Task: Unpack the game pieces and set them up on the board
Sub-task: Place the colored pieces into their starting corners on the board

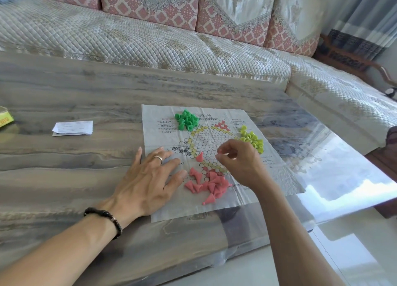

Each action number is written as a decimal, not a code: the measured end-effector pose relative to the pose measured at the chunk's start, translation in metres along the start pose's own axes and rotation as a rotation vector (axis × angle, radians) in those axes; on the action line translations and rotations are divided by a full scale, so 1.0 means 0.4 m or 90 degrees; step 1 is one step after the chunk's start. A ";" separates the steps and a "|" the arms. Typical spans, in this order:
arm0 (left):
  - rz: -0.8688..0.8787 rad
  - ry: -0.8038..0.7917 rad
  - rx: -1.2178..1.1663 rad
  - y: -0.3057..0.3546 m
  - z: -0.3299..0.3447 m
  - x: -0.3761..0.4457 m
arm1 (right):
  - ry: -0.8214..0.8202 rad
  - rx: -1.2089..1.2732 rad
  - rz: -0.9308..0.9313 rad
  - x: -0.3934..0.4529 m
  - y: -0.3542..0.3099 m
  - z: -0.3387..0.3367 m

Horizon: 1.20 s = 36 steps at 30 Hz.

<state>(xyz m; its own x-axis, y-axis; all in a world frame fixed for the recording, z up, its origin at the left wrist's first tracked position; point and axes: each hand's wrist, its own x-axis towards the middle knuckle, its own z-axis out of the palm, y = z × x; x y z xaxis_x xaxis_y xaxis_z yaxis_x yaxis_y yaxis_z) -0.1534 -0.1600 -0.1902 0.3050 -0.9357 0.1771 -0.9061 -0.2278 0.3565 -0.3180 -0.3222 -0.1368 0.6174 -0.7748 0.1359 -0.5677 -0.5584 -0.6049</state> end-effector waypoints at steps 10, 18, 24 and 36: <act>0.001 -0.001 0.006 0.002 -0.001 0.000 | -0.058 -0.036 -0.013 0.017 -0.011 0.041; 0.001 0.001 0.011 -0.004 0.005 0.004 | -0.010 -0.026 -0.016 -0.001 -0.013 -0.016; 0.004 0.015 0.021 -0.002 -0.001 -0.004 | -0.144 -0.088 0.012 -0.046 -0.019 -0.005; -0.010 0.004 0.011 0.003 -0.004 -0.003 | 0.039 0.275 0.150 -0.014 0.012 -0.024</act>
<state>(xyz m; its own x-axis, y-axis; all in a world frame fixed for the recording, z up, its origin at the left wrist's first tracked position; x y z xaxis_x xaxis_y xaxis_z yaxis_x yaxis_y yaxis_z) -0.1544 -0.1587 -0.1884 0.3208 -0.9305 0.1770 -0.9060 -0.2470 0.3436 -0.3294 -0.3234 -0.1331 0.4590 -0.8884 -0.0060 -0.4026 -0.2020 -0.8928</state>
